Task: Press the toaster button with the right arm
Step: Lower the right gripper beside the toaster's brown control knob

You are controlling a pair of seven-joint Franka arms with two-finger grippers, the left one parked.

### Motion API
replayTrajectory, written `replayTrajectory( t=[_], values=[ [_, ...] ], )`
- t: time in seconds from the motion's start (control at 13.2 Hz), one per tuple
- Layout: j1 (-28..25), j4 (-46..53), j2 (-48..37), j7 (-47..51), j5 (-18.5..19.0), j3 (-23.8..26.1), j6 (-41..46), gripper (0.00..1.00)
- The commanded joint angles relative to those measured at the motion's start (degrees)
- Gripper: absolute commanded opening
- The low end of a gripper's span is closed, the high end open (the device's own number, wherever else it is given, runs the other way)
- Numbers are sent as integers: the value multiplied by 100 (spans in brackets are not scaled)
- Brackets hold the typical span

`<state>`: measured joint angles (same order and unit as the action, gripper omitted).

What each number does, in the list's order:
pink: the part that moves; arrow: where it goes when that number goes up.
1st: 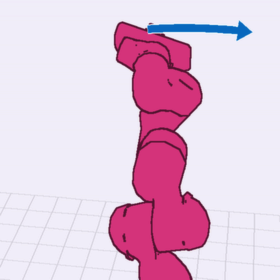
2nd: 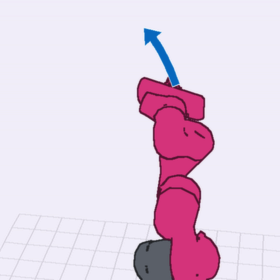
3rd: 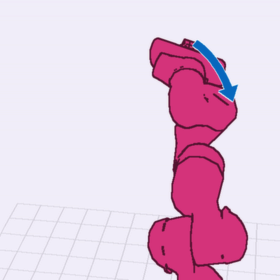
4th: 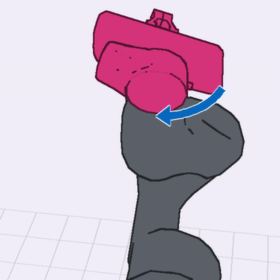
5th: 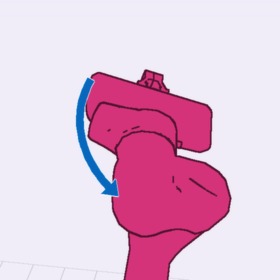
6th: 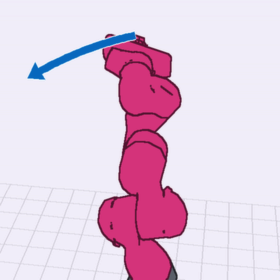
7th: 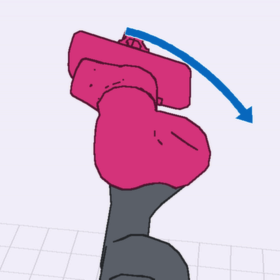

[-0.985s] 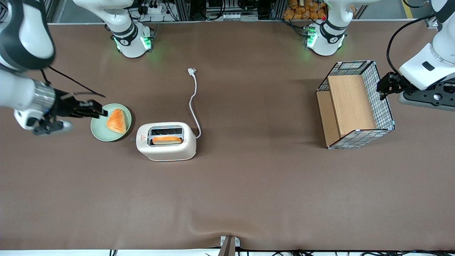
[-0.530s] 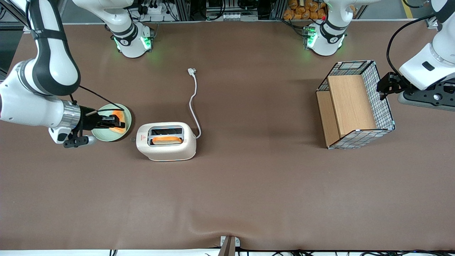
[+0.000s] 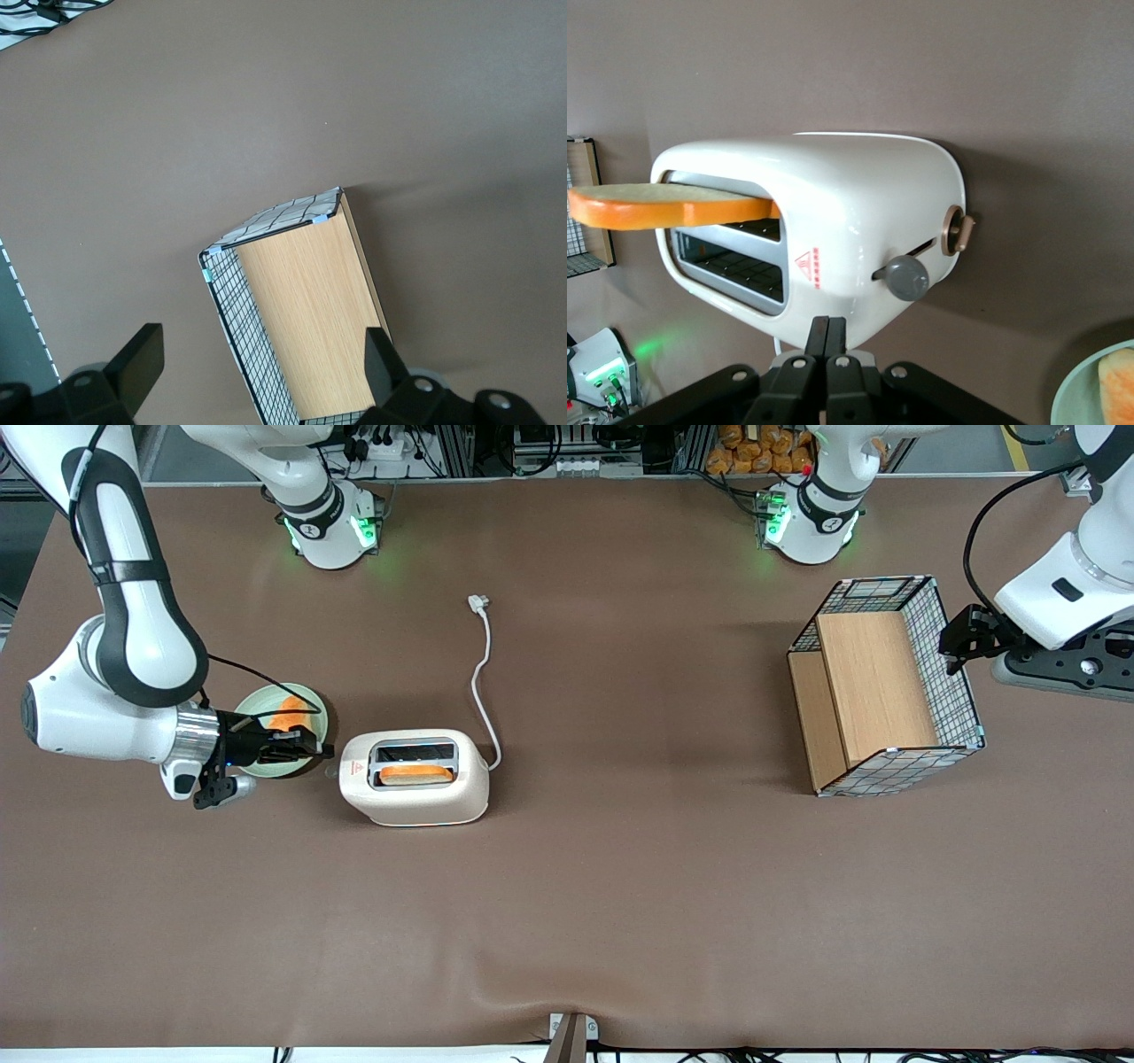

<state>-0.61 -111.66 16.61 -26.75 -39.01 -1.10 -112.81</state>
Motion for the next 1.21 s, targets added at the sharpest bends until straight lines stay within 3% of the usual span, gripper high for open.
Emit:
replayTrajectory(
  t=[0.0, 0.3, 1.14],
  values=[
    [96, -84, 0, -225, -160, 40, -127, 0],
    [96, -93, 88, -225, -230, -48, -206, 0],
    [88, -75, 431, -181, -1188, -180, -364, 0]
  ],
)
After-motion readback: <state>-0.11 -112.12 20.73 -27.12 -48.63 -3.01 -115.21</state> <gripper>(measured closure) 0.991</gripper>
